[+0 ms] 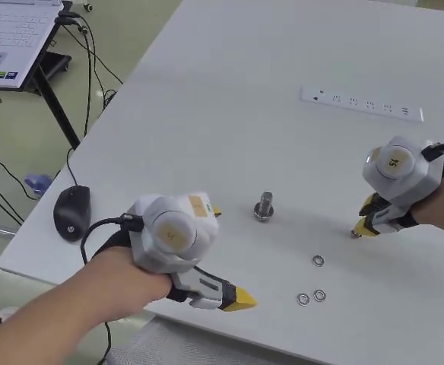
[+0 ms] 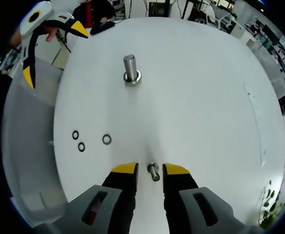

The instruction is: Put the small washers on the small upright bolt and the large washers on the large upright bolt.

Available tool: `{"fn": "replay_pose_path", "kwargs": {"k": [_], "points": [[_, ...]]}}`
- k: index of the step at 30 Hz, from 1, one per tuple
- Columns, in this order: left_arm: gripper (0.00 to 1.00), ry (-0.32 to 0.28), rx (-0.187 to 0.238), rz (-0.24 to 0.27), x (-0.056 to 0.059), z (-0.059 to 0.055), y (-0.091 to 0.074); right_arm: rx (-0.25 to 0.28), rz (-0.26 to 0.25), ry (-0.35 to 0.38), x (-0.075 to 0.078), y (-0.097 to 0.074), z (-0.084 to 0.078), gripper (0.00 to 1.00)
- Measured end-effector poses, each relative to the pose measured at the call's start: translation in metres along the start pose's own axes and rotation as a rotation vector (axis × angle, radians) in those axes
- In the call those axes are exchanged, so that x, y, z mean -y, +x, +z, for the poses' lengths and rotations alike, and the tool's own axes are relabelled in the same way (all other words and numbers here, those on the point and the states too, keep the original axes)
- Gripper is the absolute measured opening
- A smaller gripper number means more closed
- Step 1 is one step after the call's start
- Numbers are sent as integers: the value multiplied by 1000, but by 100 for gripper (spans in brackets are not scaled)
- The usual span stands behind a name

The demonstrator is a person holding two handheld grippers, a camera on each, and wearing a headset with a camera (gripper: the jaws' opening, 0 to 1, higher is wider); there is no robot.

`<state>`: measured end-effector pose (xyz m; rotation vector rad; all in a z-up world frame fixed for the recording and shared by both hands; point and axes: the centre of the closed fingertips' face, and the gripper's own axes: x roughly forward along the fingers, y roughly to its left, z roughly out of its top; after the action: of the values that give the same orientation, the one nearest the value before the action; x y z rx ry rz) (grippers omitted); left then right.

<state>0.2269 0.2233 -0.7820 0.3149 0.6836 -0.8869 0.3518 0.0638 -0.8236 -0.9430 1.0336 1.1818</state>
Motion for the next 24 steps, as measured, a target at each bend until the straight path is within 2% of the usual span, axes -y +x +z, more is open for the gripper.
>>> {"fn": "replay_pose_path", "kwargs": {"k": [15, 24], "points": [[90, 0, 8, 14, -4, 3, 0, 32, 39, -62, -23, 7, 26, 24], [93, -11, 11, 16, -4, 1, 0, 38, 51, -89, -33, 11, 27, 27]]}}
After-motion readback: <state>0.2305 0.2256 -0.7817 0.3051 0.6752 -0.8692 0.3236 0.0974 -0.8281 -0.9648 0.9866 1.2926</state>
